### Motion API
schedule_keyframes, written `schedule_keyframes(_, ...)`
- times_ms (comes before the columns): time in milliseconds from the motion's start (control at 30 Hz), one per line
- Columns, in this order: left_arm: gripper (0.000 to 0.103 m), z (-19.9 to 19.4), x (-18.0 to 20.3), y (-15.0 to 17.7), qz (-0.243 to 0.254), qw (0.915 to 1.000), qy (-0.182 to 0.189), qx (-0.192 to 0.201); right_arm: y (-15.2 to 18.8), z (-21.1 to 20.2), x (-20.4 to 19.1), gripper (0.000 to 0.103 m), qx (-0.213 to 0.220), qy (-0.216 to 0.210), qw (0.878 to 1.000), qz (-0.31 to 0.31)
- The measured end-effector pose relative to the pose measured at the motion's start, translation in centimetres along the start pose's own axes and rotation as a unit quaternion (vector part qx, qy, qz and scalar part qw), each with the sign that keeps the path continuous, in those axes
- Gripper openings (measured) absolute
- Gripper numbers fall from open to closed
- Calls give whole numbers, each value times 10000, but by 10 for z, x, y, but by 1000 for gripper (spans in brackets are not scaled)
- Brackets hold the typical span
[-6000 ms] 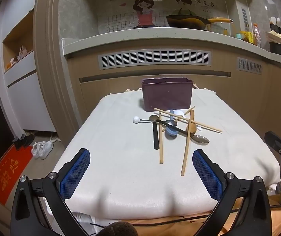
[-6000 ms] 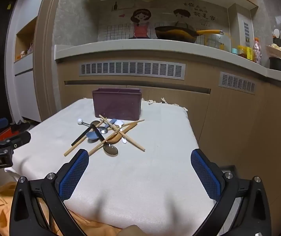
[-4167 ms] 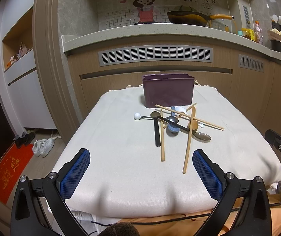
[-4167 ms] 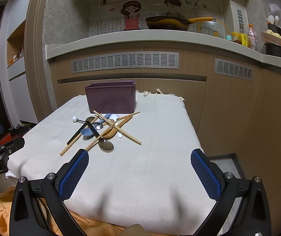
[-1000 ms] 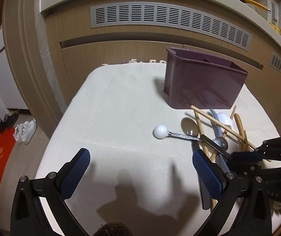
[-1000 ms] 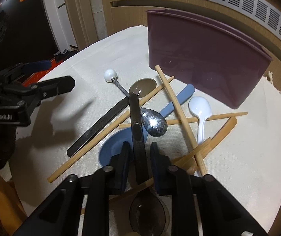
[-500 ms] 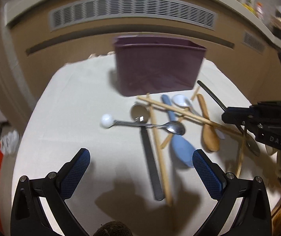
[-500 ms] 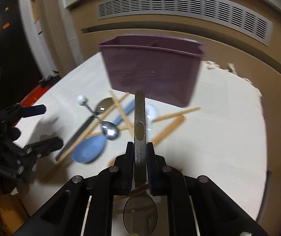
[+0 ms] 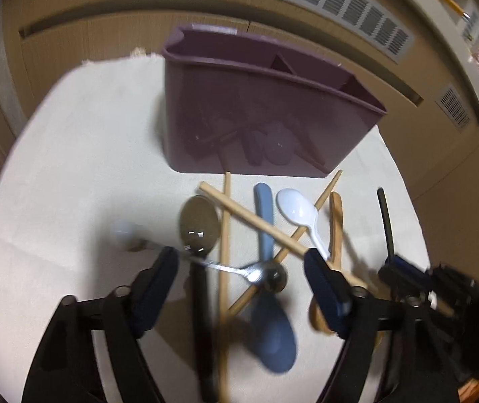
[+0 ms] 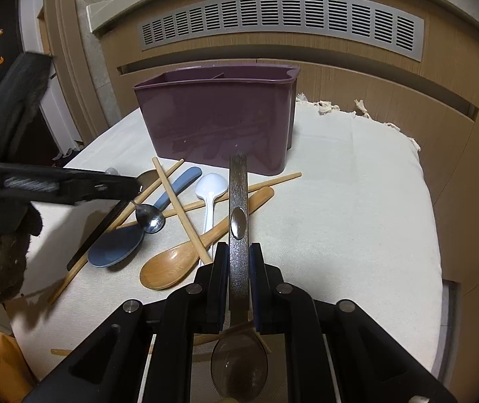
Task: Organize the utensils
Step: 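Grasp a wooden chopstick with the left gripper while the right gripper lifts the spoon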
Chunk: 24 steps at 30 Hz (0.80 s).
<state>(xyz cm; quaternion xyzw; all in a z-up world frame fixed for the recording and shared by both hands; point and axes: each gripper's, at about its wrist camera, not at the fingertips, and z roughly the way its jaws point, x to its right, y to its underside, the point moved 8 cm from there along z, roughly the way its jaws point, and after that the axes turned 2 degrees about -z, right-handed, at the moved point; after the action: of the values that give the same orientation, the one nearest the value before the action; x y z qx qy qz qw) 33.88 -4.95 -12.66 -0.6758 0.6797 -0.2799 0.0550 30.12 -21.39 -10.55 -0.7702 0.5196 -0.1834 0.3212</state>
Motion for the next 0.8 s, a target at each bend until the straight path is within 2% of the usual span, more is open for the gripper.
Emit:
schedule_keyframes(67, 71, 10, 1, -3, -184, 9997, 39, -135, 0, 2, 0, 12, 2, -36, 10000, 34)
schedule_keyframes(200, 71, 22, 9, -17, -316, 9994, -58, -143, 2, 4, 1, 12, -15, -18, 10000, 72)
schedule_keyframes(333, 68, 39, 19, -28, -200, 9990, -313, -230, 4, 7, 2, 12, -69, -9, 9999, 106)
schedule_keyframes(400, 59, 50, 21, -33, -81, 9984, -535, -186, 3, 7, 2, 12, -66, 22, 9999, 118)
schedule_keyframes(433, 57, 50, 21, -36, -55, 9986, -523, -63, 3, 6, 3, 12, -47, 57, 9999, 115)
schedule_keyframes(467, 40, 50, 20, -39, 8, 9981, -609, 53, 2, 4, 2, 12, -31, 79, 9999, 110)
schedule_keyframes(500, 32, 51, 17, -40, 79, 9972, -735, 97, 2, 2, 2, 12, -5, 90, 9999, 107)
schedule_keyframes(533, 31, 51, 15, -39, 86, 9975, -678, 154, 2, -1, 1, 12, 18, 85, 9999, 113)
schedule_keyframes(667, 12, 35, 9, -30, 235, 9968, -581, 499, 5, -4, -1, 12, -39, -71, 9997, 245)
schedule_keyframes(800, 10, 1, 10, -19, 356, 9957, -305, 804, 7, -4, 0, 12, -162, -322, 9981, 500)
